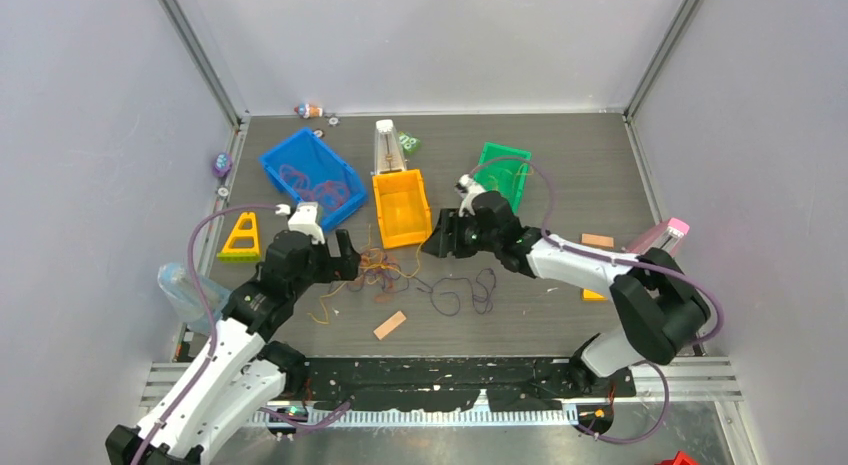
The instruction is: Untangle the cables
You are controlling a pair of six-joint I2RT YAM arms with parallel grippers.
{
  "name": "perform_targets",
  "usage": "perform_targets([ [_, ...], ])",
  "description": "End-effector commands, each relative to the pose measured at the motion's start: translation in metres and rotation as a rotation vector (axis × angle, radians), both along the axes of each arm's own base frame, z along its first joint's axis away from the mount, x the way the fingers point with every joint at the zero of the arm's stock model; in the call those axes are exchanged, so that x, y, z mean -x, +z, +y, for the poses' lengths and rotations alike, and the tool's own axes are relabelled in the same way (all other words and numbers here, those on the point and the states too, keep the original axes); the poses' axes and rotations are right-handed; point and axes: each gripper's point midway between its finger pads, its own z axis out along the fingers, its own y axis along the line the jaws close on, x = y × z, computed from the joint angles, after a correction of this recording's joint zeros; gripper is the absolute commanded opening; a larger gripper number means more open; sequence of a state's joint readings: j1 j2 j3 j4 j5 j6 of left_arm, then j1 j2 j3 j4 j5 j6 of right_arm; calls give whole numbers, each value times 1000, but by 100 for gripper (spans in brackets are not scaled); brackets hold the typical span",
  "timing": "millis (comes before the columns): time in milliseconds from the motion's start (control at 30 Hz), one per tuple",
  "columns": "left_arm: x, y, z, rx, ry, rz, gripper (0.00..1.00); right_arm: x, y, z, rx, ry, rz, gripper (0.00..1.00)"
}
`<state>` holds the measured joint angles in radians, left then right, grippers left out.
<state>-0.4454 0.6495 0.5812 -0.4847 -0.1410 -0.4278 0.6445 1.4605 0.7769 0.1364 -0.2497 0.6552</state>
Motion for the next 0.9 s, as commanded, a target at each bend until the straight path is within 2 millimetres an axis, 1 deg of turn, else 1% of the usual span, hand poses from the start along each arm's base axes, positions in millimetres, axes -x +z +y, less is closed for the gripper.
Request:
perform_targets([
  [0,-12,3,-21,24,-84,-13,98,4,14,37,73,275,-253,59],
  [133,-23,-12,-35,91,-104,55,96,15,-3,52,125,482,-315,53],
  [300,-39,-20,-41,162,-91,95,93,29,-21,67,197,621,-373,51],
  [467,-55,-23,-37,194,-67,134,89,38,-30,84,197,674,-400,51],
  [533,-59,-24,-35,196,-61,146,88,41,-31,91,187,687,-410,51],
  [567,-60,-26,-34,194,-59,151,88,42,-35,94,190,693,-406,51],
  [600,-61,-27,-33,192,-58,157,87,41,-34,96,192,691,-409,50],
  [633,-62,-30,-32,190,-56,165,87,40,-39,97,207,687,-405,49],
  [700,-63,-37,-31,189,-56,186,87,36,-42,100,217,679,-407,47],
  [800,-64,-45,-32,190,-61,206,86,32,-44,103,226,660,-427,42],
  [867,-65,-50,-31,184,-61,218,86,29,-44,104,224,638,-440,40],
])
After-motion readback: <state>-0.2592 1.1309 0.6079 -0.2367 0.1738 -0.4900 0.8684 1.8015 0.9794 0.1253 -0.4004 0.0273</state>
